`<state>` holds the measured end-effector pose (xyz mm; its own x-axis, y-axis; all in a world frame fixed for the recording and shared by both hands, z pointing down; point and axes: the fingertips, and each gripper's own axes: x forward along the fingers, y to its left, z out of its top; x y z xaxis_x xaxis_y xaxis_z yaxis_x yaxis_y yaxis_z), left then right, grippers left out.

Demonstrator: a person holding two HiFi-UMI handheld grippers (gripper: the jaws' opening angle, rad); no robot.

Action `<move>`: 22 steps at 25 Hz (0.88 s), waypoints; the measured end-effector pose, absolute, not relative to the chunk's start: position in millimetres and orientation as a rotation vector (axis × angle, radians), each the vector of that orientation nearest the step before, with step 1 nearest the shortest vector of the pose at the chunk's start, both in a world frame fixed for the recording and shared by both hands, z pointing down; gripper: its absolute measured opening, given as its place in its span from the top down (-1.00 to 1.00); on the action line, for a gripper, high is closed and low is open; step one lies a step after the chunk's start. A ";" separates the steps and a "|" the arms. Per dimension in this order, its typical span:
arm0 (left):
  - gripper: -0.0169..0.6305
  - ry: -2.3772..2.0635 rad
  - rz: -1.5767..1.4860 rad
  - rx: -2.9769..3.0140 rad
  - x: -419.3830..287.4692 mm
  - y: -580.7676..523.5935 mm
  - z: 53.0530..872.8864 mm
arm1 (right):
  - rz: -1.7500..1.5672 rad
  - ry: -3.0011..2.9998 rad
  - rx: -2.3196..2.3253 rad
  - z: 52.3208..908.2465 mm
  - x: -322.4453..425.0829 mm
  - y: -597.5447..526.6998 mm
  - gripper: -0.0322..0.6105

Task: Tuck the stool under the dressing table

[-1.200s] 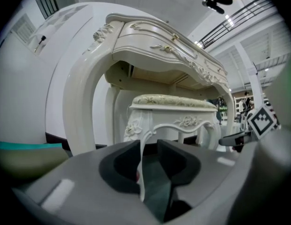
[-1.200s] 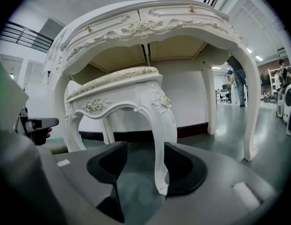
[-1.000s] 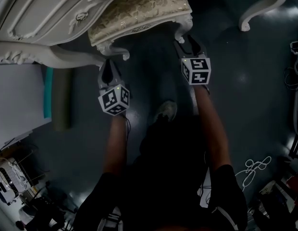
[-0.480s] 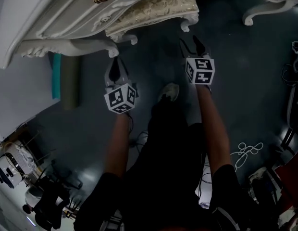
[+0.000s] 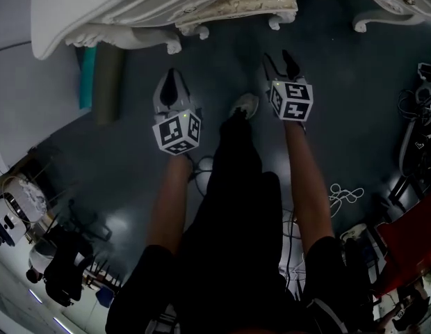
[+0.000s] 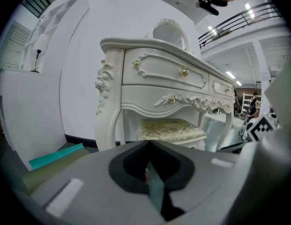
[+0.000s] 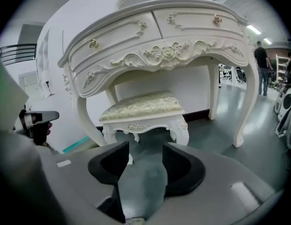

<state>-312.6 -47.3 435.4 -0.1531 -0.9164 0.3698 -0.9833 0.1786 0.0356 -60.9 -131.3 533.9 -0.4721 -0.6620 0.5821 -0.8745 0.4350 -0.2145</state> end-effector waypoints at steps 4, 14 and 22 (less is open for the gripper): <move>0.92 -2.167 0.313 1.780 -324.0 -30.0 390.3 | 0.738 -2.253 1.293 494.8 -66.7 -111.5 0.21; 0.92 -2.121 0.313 1.730 -321.6 -3.2 307.0 | 0.741 -2.265 1.253 379.8 -80.5 -75.9 0.23; 0.92 -2.111 0.217 1.749 -278.5 49.7 246.8 | 0.721 -2.290 1.278 308.9 -59.8 -26.1 0.34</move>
<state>-278.5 49.7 246.8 -0.1460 -0.9094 0.3894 -0.9696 0.2097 0.1263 -59.8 -26.1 308.9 -0.4901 -0.6484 0.5826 -0.8652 0.4432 -0.2345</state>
